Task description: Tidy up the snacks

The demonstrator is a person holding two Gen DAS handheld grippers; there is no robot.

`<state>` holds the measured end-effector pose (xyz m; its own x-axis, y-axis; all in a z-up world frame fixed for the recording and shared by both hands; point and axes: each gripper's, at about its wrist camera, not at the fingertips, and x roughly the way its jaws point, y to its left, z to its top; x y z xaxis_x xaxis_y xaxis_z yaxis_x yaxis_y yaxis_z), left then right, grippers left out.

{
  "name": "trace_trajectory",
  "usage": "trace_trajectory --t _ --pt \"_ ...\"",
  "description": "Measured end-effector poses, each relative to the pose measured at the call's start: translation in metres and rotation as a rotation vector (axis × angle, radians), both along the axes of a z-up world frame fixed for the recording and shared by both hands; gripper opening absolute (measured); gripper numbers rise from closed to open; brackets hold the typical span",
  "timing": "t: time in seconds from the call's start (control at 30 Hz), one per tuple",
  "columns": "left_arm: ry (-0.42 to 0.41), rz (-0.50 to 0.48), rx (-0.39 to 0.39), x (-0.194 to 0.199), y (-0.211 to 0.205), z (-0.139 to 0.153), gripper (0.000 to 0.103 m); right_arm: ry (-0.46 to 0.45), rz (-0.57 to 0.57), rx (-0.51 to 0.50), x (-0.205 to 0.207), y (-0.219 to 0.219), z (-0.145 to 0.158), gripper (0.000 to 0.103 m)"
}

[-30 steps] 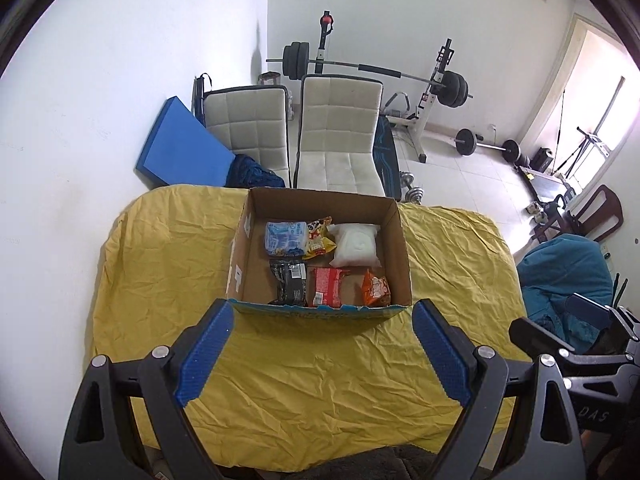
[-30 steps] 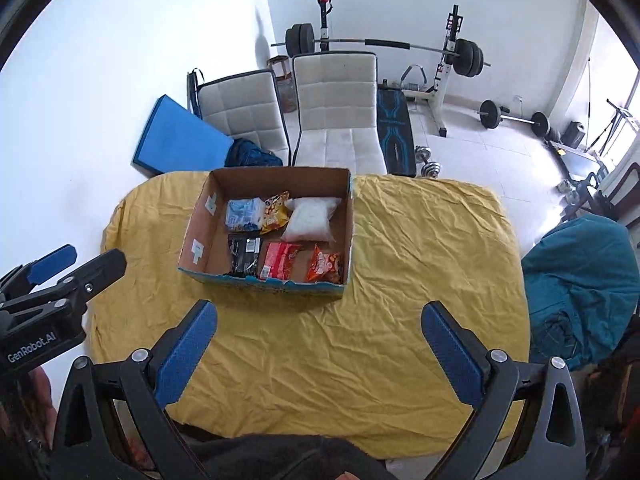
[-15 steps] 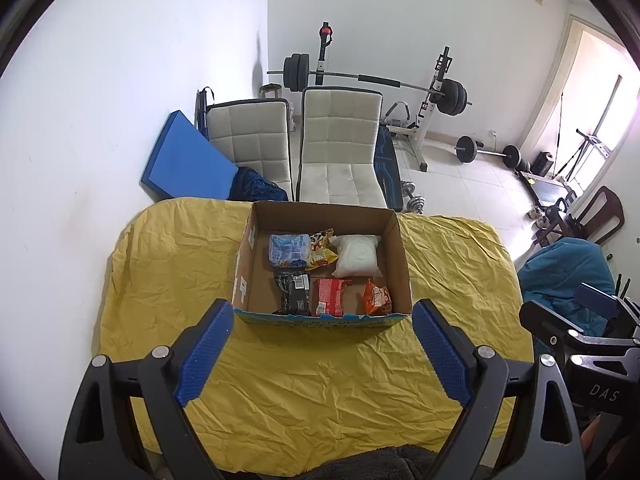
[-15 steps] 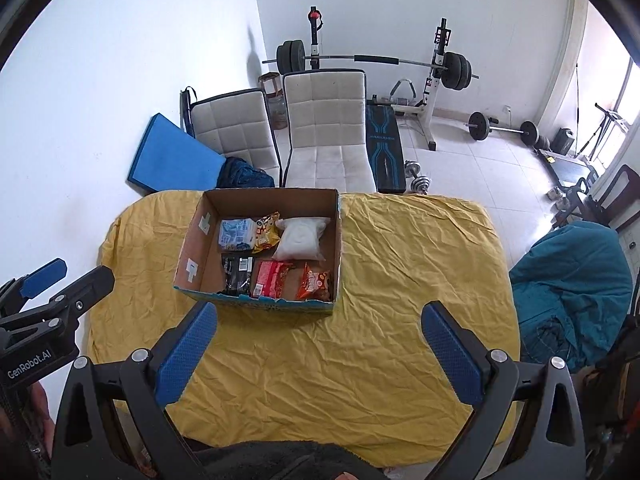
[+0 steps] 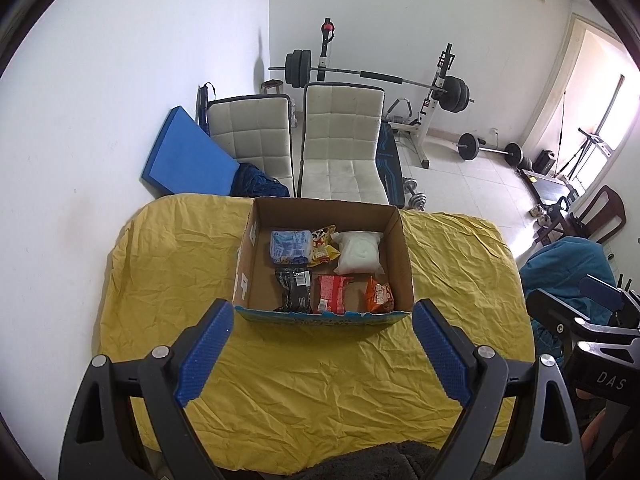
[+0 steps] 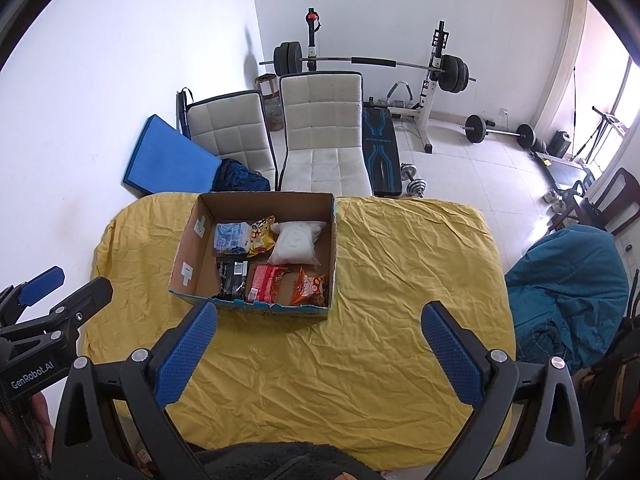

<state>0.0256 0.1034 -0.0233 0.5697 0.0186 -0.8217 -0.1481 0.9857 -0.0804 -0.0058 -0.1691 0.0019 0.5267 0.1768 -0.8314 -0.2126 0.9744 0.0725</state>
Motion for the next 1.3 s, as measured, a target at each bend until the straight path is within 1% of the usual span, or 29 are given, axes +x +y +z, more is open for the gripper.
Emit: trace_trajectory --t 0.63,1.3 --pt "-0.007 0.01 0.003 -0.0034 0.0034 0.0021 0.092 0.003 0.002 0.0 0.0001 -0.0006 0.0002 0.103" --pt "-0.008 0.023 -0.003 -0.0083 0.0048 0.0019 0.092 -0.003 -0.025 -0.008 -0.0044 -0.0003 -0.003 0.103"
